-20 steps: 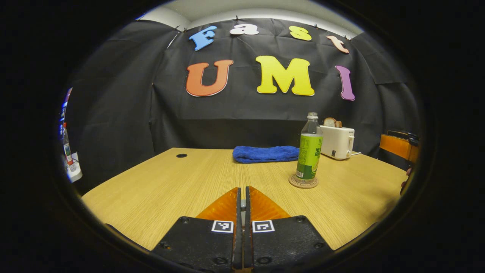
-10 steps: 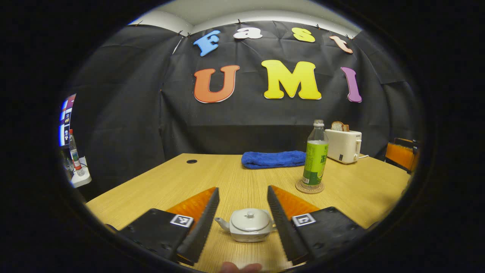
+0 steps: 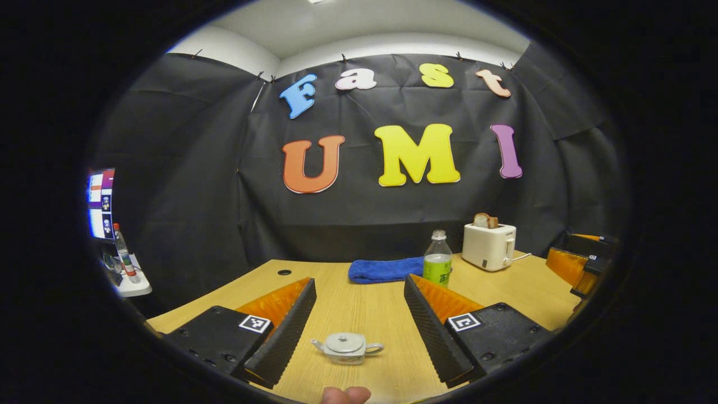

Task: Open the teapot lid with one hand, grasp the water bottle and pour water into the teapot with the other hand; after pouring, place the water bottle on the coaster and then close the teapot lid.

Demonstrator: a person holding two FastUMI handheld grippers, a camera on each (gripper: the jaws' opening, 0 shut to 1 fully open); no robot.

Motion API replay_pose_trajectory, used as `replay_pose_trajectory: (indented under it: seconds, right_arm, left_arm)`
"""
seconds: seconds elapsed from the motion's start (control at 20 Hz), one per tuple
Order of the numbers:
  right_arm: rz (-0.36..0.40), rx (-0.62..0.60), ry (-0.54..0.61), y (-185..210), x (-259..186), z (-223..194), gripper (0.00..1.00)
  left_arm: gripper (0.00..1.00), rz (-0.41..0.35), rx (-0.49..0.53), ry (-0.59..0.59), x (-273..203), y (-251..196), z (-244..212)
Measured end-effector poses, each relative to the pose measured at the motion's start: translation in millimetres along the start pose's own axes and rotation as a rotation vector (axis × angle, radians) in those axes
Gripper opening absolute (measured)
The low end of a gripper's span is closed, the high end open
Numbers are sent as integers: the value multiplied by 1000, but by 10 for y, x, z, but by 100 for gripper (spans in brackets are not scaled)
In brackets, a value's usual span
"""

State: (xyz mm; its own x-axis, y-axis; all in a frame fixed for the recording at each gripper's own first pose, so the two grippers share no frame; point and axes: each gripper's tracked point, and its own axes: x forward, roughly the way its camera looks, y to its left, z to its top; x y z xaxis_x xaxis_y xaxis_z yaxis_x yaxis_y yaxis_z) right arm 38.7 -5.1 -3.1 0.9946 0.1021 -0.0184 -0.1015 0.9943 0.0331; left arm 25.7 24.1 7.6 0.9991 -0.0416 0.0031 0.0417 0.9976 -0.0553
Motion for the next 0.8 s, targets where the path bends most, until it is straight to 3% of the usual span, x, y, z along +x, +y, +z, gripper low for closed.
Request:
replay_pose_trajectory:
  seconds: [0.35, 0.8]
  right_arm:
    - [-51, -47, -50, -141, -308, 143, 95]
    - [-57, -65, -45, 93, -416, 152, 95]
  left_arm:
    - [98, -28, -13, -14, -224, -344, 0]
    - [99, -9, 22, -46, -292, -224, 64]
